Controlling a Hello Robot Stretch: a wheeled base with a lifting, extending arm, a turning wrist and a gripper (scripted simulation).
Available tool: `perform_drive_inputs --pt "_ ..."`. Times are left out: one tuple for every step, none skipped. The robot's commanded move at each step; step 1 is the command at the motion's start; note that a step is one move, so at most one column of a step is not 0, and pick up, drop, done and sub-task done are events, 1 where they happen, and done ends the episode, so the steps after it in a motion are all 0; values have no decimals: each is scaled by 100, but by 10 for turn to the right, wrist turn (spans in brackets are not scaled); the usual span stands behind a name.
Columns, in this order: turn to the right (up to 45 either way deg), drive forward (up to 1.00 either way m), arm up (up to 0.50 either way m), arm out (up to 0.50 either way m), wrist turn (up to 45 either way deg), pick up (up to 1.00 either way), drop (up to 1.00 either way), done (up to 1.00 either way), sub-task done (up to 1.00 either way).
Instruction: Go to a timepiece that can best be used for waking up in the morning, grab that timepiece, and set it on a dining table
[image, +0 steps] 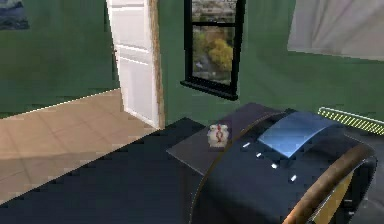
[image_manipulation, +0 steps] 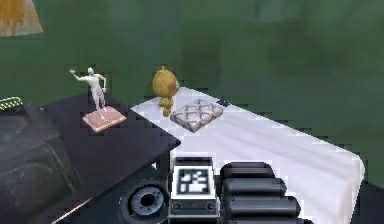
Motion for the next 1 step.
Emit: perform_drive_inputs --pt "-60 0 0 0 0 0 0 0 0"
